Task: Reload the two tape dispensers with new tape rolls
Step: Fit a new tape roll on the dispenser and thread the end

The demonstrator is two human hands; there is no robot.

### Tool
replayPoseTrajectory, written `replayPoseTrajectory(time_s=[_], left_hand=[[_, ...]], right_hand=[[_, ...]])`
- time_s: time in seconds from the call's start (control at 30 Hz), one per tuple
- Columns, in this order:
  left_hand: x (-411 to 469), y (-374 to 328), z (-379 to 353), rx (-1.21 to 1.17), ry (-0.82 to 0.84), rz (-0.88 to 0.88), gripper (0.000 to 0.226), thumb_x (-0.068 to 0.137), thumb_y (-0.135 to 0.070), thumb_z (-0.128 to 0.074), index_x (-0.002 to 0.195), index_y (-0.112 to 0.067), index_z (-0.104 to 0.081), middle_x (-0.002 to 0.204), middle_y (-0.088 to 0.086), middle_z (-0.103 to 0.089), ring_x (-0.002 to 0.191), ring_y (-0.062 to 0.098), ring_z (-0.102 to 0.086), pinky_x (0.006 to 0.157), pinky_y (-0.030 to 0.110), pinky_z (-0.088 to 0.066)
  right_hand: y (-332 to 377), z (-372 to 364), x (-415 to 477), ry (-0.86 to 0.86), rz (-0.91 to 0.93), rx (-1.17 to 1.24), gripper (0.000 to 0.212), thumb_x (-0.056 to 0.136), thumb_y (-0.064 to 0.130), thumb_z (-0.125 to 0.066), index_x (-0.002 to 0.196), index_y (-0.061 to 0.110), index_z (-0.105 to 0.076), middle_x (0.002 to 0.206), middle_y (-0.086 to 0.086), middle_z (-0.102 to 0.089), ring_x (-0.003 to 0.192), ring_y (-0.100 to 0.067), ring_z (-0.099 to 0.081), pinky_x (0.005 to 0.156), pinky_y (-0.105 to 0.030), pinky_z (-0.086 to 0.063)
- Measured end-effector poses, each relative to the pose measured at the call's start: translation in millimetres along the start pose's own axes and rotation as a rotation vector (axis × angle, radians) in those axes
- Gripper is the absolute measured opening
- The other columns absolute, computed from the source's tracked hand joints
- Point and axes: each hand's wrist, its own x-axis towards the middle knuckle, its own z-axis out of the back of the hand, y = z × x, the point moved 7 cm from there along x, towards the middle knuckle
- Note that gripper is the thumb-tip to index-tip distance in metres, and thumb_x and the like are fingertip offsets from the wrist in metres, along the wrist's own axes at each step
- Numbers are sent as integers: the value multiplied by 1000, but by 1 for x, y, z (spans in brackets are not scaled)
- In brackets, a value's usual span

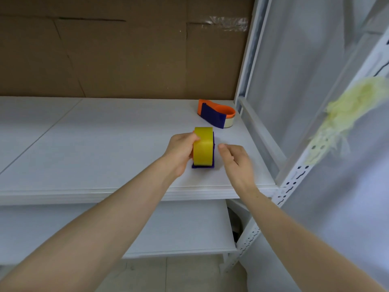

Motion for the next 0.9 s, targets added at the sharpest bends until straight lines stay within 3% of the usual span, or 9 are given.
replayPoseTrajectory(time_s=[0.07,0.13,0.27,0.33,0.43,0.57,0.67,0.73,0.9], left_hand=[[-1,3,-2,65,5,-32,19,91,-9,-50,75,-15,-57,89,12,-59,90,25,-56,82,36,-47],[-3,5,-5,56,21,-52,20,91,-8,-48,76,-15,-59,90,14,-60,89,26,-56,82,37,-47],[-6,10,-12,66,111,-127,26,88,-1,-47,102,-10,-67,95,8,-67,85,18,-63,73,23,-54],[-8,11,-14,72,125,-167,32,88,2,-48,113,-6,-65,96,6,-68,81,13,-65,68,16,-55],[-7,14,-15,54,118,-183,34,87,4,-48,116,-2,-63,93,4,-69,77,10,-66,68,16,-56],[-5,18,-16,69,106,-195,34,87,3,-48,116,-6,-64,91,-1,-70,75,6,-67,71,17,-55],[-6,19,-17,79,115,-200,36,88,2,-49,118,-9,-63,95,-1,-70,81,8,-66,76,19,-55],[-6,20,-16,78,80,-199,32,89,0,-50,116,-12,-64,94,-2,-69,82,9,-65,78,21,-54],[-9,20,-17,74,-20,-180,16,90,-11,-55,82,-21,-66,83,1,-66,76,15,-61,72,23,-51]], right_hand=[[0,-7,-1,127,-6,132,26,94,28,-51,112,15,-63,107,3,-61,99,-10,-56,78,-8,-45],[-2,-12,2,204,-23,230,28,94,20,-53,118,9,-61,106,1,-63,97,-11,-60,78,-7,-49],[-11,-9,8,134,-101,348,19,92,20,-56,105,10,-65,96,-6,-68,91,-21,-65,84,-34,-56],[-12,-9,10,100,-116,367,13,92,23,-57,95,14,-65,88,-5,-68,85,-20,-64,80,-36,-55],[-14,-9,12,39,-111,343,18,91,28,-57,81,15,-65,79,-11,-65,76,-22,-59,74,-39,-52],[-18,-7,13,-10,-142,316,34,88,34,-60,75,4,-65,72,-18,-61,69,-24,-55,72,-44,-52],[-15,-4,17,-23,-120,274,43,88,35,-60,74,-5,-63,76,-30,-63,68,-36,-57,73,-51,-54],[-11,-4,19,-9,-53,180,46,90,37,-56,75,-6,-63,77,-32,-64,73,-44,-60,71,-52,-54],[-3,-5,11,35,72,11,38,93,34,-51,84,2,-69,78,-21,-69,78,-35,-64,77,-46,-53]])
